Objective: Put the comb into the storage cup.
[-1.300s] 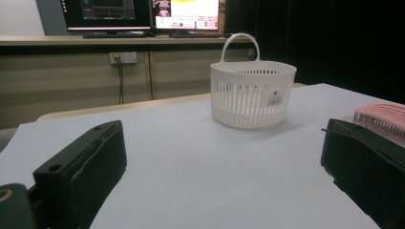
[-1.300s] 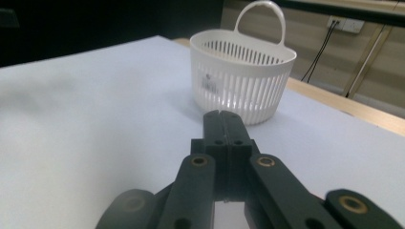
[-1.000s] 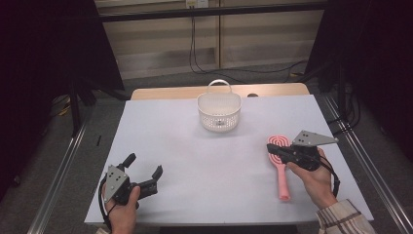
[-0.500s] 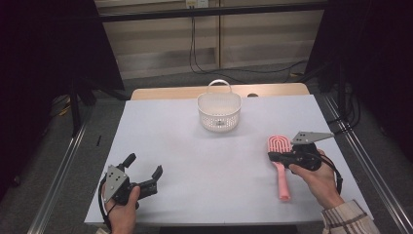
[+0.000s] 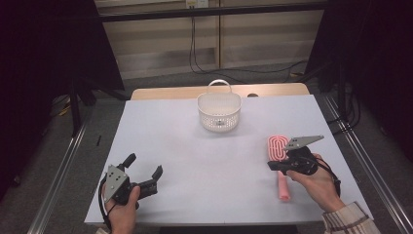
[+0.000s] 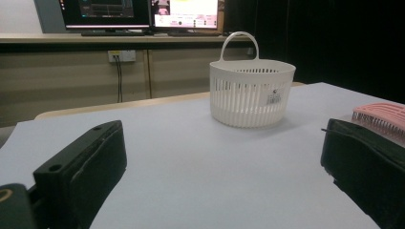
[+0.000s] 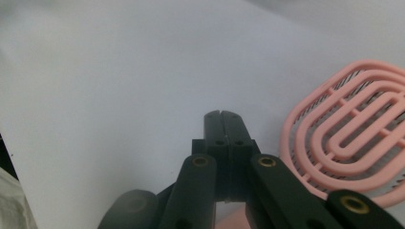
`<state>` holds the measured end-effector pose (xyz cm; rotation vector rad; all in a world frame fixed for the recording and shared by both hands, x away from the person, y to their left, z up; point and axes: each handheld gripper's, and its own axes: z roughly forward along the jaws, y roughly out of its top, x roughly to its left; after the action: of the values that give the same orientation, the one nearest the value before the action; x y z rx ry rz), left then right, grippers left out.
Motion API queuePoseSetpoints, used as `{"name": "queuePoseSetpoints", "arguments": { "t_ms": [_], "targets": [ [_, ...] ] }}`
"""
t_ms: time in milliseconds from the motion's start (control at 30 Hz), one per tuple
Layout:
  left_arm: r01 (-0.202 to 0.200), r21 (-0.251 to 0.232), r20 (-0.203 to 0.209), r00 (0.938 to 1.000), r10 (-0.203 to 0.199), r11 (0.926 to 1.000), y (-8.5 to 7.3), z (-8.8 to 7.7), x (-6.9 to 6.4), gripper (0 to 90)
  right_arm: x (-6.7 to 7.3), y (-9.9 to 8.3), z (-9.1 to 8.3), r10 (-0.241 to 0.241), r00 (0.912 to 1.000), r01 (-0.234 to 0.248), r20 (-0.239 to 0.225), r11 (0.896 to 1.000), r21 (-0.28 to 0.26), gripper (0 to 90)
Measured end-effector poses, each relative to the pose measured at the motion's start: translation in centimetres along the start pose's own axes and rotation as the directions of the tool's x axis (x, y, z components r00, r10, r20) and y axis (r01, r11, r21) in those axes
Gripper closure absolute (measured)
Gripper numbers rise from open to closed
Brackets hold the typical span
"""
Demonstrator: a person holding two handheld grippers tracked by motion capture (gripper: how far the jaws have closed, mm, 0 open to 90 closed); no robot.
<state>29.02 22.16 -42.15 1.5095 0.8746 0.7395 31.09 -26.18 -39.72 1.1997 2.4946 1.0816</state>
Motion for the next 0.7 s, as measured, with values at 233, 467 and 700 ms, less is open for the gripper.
{"name": "queuePoseSetpoints", "arguments": {
  "t_ms": [233, 467, 700],
  "targets": [
    [0.003, -0.001, 0.001, 1.0000, -0.003, 1.0000, 0.0, 0.0, 0.0, 1.8, 0.3, -1.0, 0.6, -0.002, 0.9998, 0.003, -0.021, 0.998, 0.063, 90.0],
    [0.003, -0.002, 0.001, 1.0000, -0.003, 1.0000, 0.0, 0.0, 0.0, 1.8, 0.4, -1.2, 0.9, 0.019, 0.9996, -0.017, -0.021, 0.995, 0.096, 90.0],
    [0.004, -0.001, 0.005, 1.0000, -0.004, 1.0000, 0.0, 0.0, 0.0, 1.8, 0.3, -1.3, 1.1, 0.024, 0.9995, -0.021, -0.021, 0.993, 0.114, 90.0]
  ]
}}
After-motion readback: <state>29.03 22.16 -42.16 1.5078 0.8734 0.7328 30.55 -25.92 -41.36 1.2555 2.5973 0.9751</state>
